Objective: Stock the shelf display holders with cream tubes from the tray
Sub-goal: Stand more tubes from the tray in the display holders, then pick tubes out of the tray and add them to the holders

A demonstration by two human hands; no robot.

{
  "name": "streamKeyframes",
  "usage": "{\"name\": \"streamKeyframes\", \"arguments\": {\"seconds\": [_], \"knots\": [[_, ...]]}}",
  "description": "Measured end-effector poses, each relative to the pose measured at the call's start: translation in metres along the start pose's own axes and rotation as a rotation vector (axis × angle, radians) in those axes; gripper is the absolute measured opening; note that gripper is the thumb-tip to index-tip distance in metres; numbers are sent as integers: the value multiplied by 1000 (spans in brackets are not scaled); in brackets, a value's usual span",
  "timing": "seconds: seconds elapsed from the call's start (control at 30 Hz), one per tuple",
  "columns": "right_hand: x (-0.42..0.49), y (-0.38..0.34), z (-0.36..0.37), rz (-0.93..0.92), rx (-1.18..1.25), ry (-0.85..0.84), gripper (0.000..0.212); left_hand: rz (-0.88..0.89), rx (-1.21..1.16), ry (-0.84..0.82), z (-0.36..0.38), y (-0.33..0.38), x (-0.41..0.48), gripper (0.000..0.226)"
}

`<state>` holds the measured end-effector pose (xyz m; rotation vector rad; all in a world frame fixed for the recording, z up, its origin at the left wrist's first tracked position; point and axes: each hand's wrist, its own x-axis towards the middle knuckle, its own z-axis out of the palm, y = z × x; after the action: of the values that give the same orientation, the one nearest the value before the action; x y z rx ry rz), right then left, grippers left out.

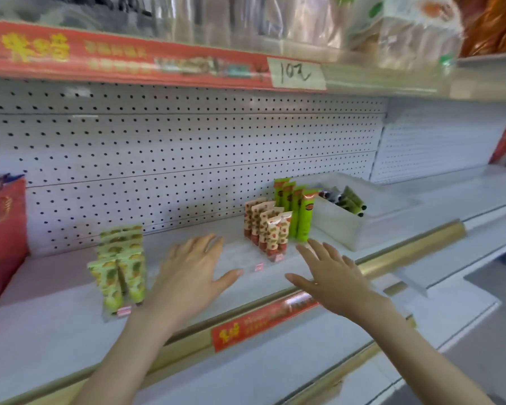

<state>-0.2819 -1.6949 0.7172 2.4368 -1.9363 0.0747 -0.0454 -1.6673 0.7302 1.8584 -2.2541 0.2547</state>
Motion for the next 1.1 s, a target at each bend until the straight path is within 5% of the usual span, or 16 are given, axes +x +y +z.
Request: {"name": "streamKeyframes", "arguments": {"seconds": [0.5, 0.67, 1.0, 1.1], "knots": [[-12, 213, -20, 94, 19, -1, 63, -32, -82, 42, 23, 179, 96, 96], [10, 241, -26, 94, 31, 40, 62, -19, -96, 33, 20, 202, 129, 65], [97, 257, -42, 10, 59, 160, 59, 96, -192, 56, 26, 219, 212, 63], [120, 267, -40, 0, 232, 130, 59, 127, -216, 49, 25, 226, 234, 61]]}}
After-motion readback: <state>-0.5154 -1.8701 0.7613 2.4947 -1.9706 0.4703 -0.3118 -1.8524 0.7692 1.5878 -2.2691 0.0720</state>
